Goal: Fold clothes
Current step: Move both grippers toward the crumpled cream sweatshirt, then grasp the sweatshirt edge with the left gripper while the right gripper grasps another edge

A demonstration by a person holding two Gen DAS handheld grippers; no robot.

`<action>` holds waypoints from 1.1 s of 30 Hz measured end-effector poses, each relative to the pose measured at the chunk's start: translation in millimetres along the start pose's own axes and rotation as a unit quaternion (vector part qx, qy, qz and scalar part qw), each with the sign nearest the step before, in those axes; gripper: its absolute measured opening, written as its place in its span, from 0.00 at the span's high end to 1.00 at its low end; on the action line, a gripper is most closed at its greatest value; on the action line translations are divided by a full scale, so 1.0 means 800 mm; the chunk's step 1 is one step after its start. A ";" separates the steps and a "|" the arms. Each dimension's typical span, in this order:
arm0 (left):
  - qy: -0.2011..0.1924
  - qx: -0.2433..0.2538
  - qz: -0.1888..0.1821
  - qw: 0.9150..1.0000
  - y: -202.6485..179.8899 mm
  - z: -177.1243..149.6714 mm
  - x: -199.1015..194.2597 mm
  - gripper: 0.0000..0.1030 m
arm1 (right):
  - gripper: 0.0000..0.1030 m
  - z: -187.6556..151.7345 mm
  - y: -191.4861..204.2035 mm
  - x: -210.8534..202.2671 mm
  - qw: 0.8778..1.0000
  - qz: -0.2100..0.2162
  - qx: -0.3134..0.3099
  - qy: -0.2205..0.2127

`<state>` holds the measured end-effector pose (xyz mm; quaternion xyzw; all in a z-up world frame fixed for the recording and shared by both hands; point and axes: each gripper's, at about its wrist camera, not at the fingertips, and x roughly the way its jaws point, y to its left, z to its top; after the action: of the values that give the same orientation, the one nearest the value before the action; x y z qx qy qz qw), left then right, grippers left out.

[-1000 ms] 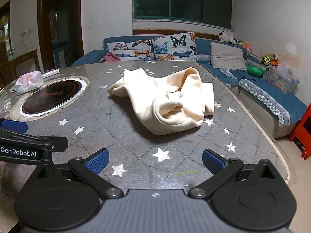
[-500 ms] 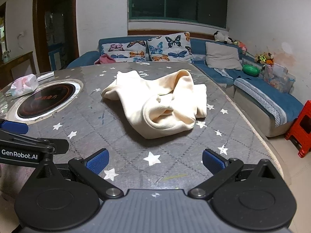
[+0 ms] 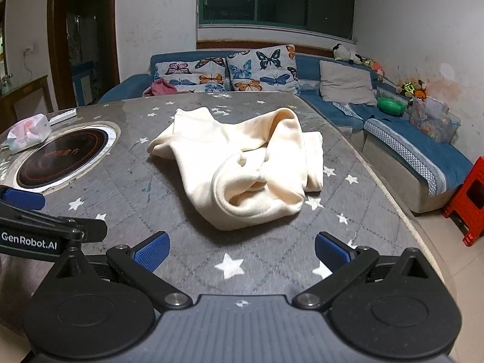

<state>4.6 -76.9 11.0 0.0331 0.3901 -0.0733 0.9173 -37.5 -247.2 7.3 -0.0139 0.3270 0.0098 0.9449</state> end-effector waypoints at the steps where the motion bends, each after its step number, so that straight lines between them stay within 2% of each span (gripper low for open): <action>1: 0.002 0.001 -0.002 1.000 0.000 0.002 0.003 0.00 | 0.00 0.002 -0.001 0.003 1.000 0.002 0.000 -0.001; 7: -0.003 0.002 -0.006 1.000 -0.002 0.023 0.013 0.00 | 0.00 0.018 -0.011 0.018 1.000 0.009 -0.007 -0.005; 14: -0.030 0.011 -0.012 0.999 -0.011 0.062 0.020 0.03 | 0.04 0.041 -0.030 0.029 1.000 0.014 -0.010 -0.014; 20: -0.040 0.017 -0.030 0.999 -0.026 0.103 0.038 0.19 | 0.17 0.060 -0.045 0.044 1.000 0.023 -0.008 -0.017; 24: -0.032 0.016 -0.057 0.998 -0.042 0.130 0.059 0.30 | 0.19 0.067 -0.048 0.052 0.999 0.045 -0.007 -0.017; 26: -0.024 0.013 -0.078 0.997 -0.051 0.143 0.071 0.30 | 0.22 0.069 -0.049 0.055 0.998 0.063 -0.008 -0.018; 30: -0.005 0.019 -0.108 0.994 -0.075 0.166 0.100 0.30 | 0.35 0.071 -0.045 0.059 0.996 0.089 -0.012 -0.017; 31: 0.002 0.020 -0.110 0.994 -0.081 0.171 0.109 0.30 | 0.41 0.071 -0.045 0.061 0.995 0.098 -0.013 -0.015; 33: 0.017 0.021 -0.110 0.994 -0.092 0.177 0.130 0.30 | 0.47 0.070 -0.044 0.067 0.993 0.115 -0.014 -0.007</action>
<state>164.8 -177.9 33.8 0.0110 0.4056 -0.1812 0.8958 40.5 -279.8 19.0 0.0102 0.3193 0.1235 0.9395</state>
